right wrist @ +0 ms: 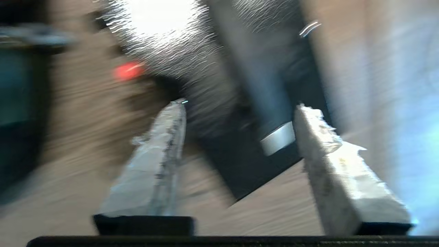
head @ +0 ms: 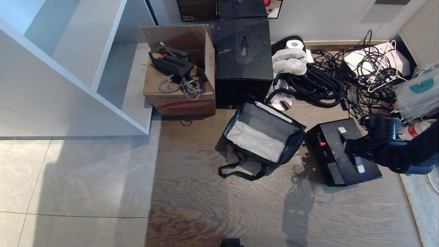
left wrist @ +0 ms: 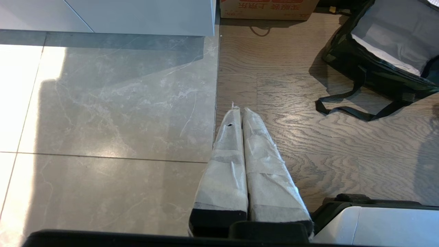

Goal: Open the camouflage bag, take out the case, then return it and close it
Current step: Grip the handle again

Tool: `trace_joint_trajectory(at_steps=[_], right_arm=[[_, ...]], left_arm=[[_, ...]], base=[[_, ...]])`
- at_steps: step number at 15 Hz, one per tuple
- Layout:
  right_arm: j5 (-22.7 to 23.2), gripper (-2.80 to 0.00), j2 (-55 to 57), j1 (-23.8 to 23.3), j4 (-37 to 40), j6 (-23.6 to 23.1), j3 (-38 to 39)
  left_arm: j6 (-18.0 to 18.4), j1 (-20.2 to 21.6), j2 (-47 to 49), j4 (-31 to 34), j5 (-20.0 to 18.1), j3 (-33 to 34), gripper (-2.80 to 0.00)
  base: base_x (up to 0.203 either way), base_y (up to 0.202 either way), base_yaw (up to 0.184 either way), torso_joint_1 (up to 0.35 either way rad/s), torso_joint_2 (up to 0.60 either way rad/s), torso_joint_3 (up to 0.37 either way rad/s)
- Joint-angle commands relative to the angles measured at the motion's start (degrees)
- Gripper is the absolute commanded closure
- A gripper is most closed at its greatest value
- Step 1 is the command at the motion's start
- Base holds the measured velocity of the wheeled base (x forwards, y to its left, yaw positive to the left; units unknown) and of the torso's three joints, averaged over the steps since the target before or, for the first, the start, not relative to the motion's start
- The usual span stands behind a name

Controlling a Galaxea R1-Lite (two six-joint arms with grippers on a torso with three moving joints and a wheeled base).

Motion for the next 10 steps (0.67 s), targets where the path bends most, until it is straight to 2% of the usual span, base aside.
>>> trace_joint_trajectory(at_steps=[1,2,3,6,8,10], right_arm=[[-4.42,-2.8,3.94,0.45,-1.39,-11.37,-2.97],[-6.19,-2.8,5.0,1.0,-3.27,-17.22,-3.2],[-10.04,-2.8,6.55,1.61,-4.8,-21.04,-3.37],[-23.95,-2.8,11.67,3.0,-6.76,-25.4,-7.17],[-35.78,-2.8,15.66,4.08,-7.84,-26.63,-12.11],[-38.33,-2.8,17.81,4.33,-8.91,-29.56,-14.83]], left_arm=[[-0.08,0.01,-0.02,0.02,0.02,0.02,0.0],[-0.07,0.01,-0.02,0.02,0.02,0.02,0.0],[0.0,0.01,-0.02,0.02,0.02,0.02,0.0],[-0.08,0.01,-0.02,0.02,0.02,0.02,0.0],[0.0,0.01,-0.02,0.02,0.02,-0.01,0.0],[-0.04,0.01,-0.02,0.02,0.02,0.02,0.0]], base=[[0.0,0.0,0.0,0.0,0.0,0.0],[0.0,0.0,0.0,0.0,0.0,0.0],[0.0,0.0,0.0,0.0,0.0,0.0],[0.0,0.0,0.0,0.0,0.0,0.0],[0.0,0.0,0.0,0.0,0.0,0.0],[0.0,0.0,0.0,0.0,0.0,0.0]])
